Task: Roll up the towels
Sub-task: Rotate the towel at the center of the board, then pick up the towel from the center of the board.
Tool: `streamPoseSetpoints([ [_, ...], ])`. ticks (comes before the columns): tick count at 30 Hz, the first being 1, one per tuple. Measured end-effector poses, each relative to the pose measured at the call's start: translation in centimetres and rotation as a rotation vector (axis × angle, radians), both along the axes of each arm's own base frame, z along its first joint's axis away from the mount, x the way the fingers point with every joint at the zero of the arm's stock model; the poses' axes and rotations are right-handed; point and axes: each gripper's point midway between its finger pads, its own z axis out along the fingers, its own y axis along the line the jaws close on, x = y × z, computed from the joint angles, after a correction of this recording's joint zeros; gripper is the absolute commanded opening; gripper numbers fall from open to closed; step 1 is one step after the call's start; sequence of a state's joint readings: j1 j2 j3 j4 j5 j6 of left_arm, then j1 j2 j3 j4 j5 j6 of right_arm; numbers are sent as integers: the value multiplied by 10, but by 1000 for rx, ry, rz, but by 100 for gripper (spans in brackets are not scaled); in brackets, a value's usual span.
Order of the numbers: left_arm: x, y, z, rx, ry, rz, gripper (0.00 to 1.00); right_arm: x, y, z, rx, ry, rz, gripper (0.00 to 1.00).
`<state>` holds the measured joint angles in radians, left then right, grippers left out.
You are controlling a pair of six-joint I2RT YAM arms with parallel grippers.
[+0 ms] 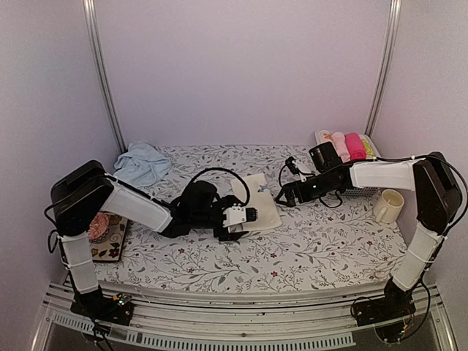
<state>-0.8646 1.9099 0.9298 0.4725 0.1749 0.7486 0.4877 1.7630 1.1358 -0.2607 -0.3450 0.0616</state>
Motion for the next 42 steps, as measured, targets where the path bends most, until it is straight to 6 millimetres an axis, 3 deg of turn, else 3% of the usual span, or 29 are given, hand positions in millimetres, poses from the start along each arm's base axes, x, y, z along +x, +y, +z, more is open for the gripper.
streamPoseSetpoints([
  [8, -8, -4, -41, 113, -36, -19, 80, 1, -1, 1, -5, -2, -5, 99],
  [15, -3, -19, -42, 138, -68, -13, 62, 2, -3, 0, -17, -5, -15, 99],
  [33, 18, -21, -48, 221, -154, 72, 44, 5, -6, 14, -2, -35, -24, 99],
  [37, 15, -20, -51, 234, -145, 58, 30, 8, -10, 16, -4, -43, -38, 99],
  [39, 12, -21, -53, 238, -134, 43, 27, 10, -13, 21, -1, -56, -47, 99],
  [42, 8, -22, -56, 245, -115, 25, 9, 15, -16, 37, 15, -102, -60, 99],
])
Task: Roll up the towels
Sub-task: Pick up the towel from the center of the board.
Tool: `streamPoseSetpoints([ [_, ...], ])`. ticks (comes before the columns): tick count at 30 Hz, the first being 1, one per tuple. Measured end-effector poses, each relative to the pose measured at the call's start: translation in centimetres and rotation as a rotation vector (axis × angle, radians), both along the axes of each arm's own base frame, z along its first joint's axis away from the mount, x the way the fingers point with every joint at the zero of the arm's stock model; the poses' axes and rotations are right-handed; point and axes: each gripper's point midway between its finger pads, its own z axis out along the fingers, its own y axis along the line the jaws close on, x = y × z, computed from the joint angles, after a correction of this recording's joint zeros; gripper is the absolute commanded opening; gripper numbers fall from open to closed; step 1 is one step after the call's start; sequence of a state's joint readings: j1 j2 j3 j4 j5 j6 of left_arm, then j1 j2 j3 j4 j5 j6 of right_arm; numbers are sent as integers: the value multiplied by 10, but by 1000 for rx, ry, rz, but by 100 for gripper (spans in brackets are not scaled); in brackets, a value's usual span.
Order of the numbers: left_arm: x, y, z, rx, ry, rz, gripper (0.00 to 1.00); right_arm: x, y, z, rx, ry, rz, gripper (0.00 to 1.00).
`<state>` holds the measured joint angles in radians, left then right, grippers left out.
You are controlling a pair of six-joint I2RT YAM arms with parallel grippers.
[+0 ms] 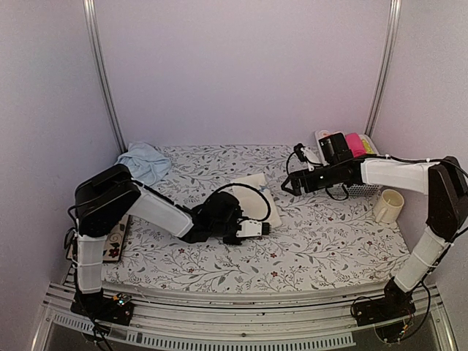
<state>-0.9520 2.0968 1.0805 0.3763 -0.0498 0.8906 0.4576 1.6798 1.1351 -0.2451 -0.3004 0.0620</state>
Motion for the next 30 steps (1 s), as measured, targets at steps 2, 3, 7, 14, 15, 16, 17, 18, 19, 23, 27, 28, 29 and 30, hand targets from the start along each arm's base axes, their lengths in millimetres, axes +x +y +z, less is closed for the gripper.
streamPoseSetpoints([
  [2, -3, 0, -3, 6, 19, -9, 8, 3, 0, 13, 18, -42, 0, 99],
  [3, -5, 0, -4, 12, 26, -17, 8, 4, 1, 20, 28, -65, 3, 99],
  [7, -9, -2, -5, 5, 53, -37, 0, -1, 6, 37, 68, -179, 66, 99],
  [14, -12, 0, -5, -22, 128, -50, 0, -35, 6, 62, 93, -418, 241, 99],
  [15, -14, 1, -5, -27, 147, -53, 0, -39, 7, 66, 97, -461, 270, 99],
  [16, -15, 2, -5, -30, 170, -56, 0, -44, 8, 69, 93, -506, 301, 99],
  [17, -16, 3, -4, -34, 191, -56, 0, -49, 8, 70, 91, -545, 331, 99],
  [18, -17, 5, -5, -39, 222, -56, 0, -55, 9, 70, 87, -572, 358, 99],
  [19, -18, 7, -5, -46, 251, -55, 0, -62, 9, 68, 80, -606, 392, 99],
  [23, -21, 18, -6, -75, 381, -47, 0, -89, 18, 55, 48, -689, 549, 100],
  [27, -21, 26, -3, -108, 506, -37, 0, -106, 31, 53, 36, -754, 669, 99],
  [28, -20, 28, -3, -116, 539, -32, 0, -110, 35, 53, 30, -774, 701, 99],
  [29, -20, 31, -2, -123, 574, -27, 0, -115, 39, 51, 26, -785, 729, 98],
  [30, -19, 33, 0, -132, 602, -21, 0, -119, 42, 48, 21, -792, 753, 97],
])
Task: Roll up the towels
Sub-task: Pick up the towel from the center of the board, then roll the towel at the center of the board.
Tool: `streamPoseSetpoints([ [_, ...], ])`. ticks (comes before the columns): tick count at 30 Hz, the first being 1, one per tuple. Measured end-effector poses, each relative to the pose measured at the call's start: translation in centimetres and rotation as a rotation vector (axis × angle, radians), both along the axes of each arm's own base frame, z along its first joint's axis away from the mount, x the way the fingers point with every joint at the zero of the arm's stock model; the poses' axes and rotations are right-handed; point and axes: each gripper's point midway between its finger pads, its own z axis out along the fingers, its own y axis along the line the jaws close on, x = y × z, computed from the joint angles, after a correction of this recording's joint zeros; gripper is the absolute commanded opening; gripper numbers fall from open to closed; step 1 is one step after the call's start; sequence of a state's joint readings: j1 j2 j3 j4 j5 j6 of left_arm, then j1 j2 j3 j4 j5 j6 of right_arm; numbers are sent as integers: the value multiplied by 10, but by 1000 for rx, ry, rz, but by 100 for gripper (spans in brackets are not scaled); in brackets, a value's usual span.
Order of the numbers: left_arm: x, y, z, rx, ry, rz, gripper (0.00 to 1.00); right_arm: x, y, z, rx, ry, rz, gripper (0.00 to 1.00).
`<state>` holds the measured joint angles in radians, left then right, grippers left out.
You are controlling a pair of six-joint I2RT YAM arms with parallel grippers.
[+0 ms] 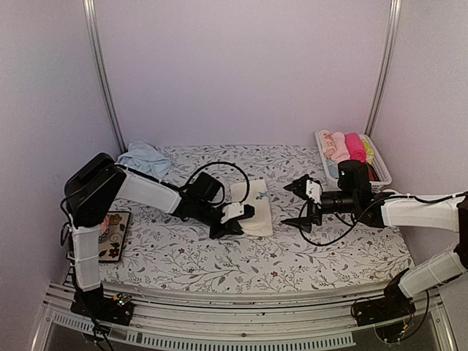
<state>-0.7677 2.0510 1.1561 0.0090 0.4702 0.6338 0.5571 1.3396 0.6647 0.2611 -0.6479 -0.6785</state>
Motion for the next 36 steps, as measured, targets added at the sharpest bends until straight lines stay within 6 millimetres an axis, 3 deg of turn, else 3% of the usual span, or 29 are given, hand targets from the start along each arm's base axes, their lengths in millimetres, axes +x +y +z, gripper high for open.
streamPoseSetpoints([
  [9, 16, 6, 16, -81, 234, 44, 0, -25, 28, -66, -184, 20, 144, 92],
  [15, 11, 9, 14, -96, 320, 43, 0, -21, 39, -97, -277, 16, 124, 87],
  [28, 9, 10, 9, -96, 393, 53, 1, 10, 44, -127, -385, -32, -19, 69],
  [32, 8, 10, 8, -93, 400, 55, 1, 10, 49, -133, -417, -49, -31, 53],
  [36, 8, 10, 8, -94, 402, 55, 2, 15, 55, -141, -452, -55, -57, 45],
])
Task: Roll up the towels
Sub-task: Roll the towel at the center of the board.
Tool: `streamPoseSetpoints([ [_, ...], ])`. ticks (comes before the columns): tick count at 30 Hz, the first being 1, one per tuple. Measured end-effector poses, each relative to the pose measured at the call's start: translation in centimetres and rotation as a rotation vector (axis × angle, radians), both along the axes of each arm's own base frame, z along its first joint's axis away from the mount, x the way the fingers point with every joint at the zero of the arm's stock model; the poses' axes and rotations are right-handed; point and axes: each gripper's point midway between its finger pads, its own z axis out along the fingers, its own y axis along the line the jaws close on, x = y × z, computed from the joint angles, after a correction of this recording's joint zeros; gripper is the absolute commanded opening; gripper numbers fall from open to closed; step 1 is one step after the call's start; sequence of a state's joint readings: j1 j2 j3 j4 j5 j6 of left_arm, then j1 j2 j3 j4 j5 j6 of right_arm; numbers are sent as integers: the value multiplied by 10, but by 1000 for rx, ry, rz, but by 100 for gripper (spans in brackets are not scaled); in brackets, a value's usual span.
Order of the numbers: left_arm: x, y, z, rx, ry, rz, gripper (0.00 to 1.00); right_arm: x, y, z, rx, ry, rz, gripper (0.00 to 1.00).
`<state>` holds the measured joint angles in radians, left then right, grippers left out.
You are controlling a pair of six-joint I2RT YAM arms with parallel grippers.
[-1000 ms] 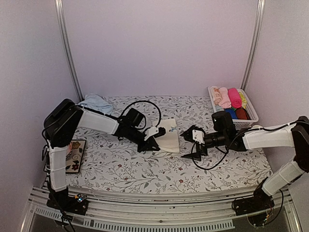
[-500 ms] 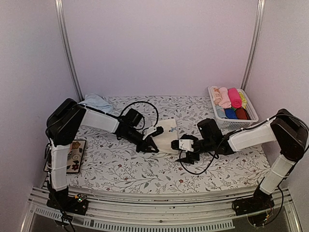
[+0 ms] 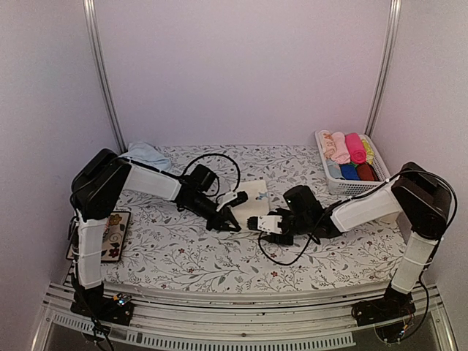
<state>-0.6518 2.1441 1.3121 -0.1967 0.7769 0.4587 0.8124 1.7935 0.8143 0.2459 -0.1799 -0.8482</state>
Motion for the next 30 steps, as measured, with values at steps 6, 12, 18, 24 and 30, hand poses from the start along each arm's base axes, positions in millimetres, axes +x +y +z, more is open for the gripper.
streamPoseSetpoints([
  [6, 0, 0, -1, 1, 3, 0, 3, 9, 0, 2, -17, -19, -43, 22],
  [12, 0, 1, -1, 3, 1, -1, 7, 13, 1, 1, -33, 12, -77, 3],
  [18, 1, 1, -2, 7, -9, -2, 21, 12, 1, -1, -49, 67, -96, 2],
  [24, 2, 4, -4, 20, -27, 3, 57, 5, 0, -4, -60, 144, -108, 2],
  [30, -5, 15, 7, 33, -62, 25, 66, -3, 6, 0, -41, 229, -107, 2],
])
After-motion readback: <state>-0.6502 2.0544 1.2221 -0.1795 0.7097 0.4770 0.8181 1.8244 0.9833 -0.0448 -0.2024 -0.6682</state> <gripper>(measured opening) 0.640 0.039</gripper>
